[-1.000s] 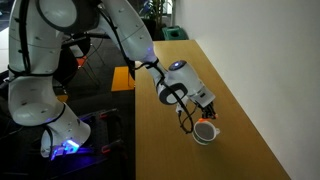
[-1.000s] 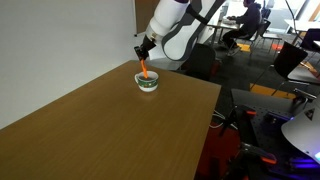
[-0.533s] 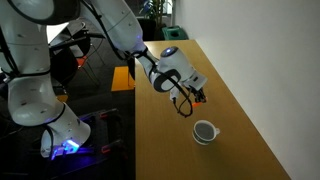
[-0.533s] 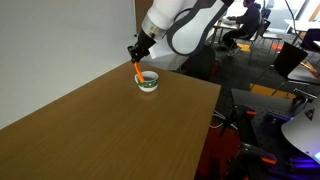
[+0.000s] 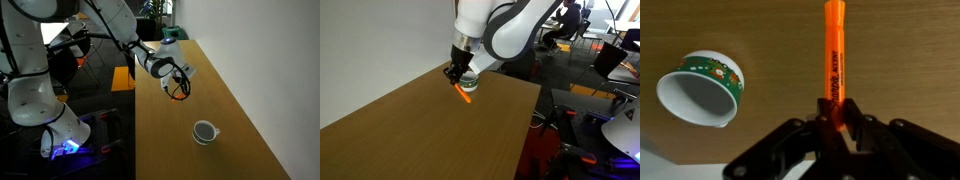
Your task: Put the orange sharpie on the table
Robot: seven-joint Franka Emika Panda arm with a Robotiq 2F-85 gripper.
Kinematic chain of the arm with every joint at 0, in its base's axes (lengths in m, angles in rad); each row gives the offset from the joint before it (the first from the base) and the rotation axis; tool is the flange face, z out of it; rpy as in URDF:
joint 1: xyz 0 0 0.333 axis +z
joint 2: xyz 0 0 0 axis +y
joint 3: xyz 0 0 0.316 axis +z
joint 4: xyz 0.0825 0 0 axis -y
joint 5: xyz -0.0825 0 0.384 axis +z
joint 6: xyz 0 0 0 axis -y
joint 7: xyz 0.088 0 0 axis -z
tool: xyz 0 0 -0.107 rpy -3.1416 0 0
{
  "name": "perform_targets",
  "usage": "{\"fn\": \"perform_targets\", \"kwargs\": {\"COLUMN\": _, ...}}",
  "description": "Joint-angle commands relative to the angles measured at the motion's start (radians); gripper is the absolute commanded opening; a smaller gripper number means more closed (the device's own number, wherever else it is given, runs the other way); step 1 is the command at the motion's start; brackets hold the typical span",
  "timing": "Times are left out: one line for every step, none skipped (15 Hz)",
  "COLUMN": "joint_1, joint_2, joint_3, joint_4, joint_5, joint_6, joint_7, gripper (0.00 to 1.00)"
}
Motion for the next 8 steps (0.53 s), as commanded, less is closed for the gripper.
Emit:
{"fn": "perform_targets", "kwargs": {"joint_1": -0.017, "joint_2": 0.024, "joint_3": 0.057, "joint_4": 0.050, "joint_5": -0.012, "joint_6": -0.120, "joint_7": -0.038, "gripper": 0.05}}
{"fn": "perform_targets", "kwargs": {"joint_1": -0.022, "joint_2": 0.036, "joint_3": 0.079, "joint_4": 0.064, "joint_5": -0.010, "joint_6": -0.148, "joint_7": -0.049, "gripper": 0.05}}
{"fn": "perform_targets", "kwargs": {"joint_1": -0.023, "joint_2": 0.051, "joint_3": 0.095, "joint_4": 0.080, "joint_5": -0.010, "joint_6": -0.176, "joint_7": -0.053, "gripper": 0.05}}
{"fn": "perform_targets", "kwargs": {"joint_1": -0.029, "joint_2": 0.068, "joint_3": 0.119, "joint_4": 0.098, "joint_5": -0.002, "joint_6": -0.208, "joint_7": -0.065, "gripper": 0.05}}
{"fn": "perform_targets", "kwargs": {"joint_1": -0.040, "joint_2": 0.085, "joint_3": 0.145, "joint_4": 0.114, "joint_5": 0.007, "joint_6": -0.232, "joint_7": -0.088, "gripper": 0.05}}
{"fn": "perform_targets", "kwargs": {"joint_1": -0.046, "joint_2": 0.108, "joint_3": 0.165, "joint_4": 0.130, "joint_5": 0.006, "joint_6": -0.232, "joint_7": -0.109, "gripper": 0.05}}
{"fn": "perform_targets", "kwargs": {"joint_1": -0.059, "joint_2": 0.137, "joint_3": 0.194, "joint_4": 0.151, "joint_5": 0.016, "joint_6": -0.237, "joint_7": -0.142, "gripper": 0.05}}
{"fn": "perform_targets", "kwargs": {"joint_1": -0.061, "joint_2": 0.163, "joint_3": 0.206, "joint_4": 0.171, "joint_5": 0.016, "joint_6": -0.244, "joint_7": -0.156, "gripper": 0.05}}
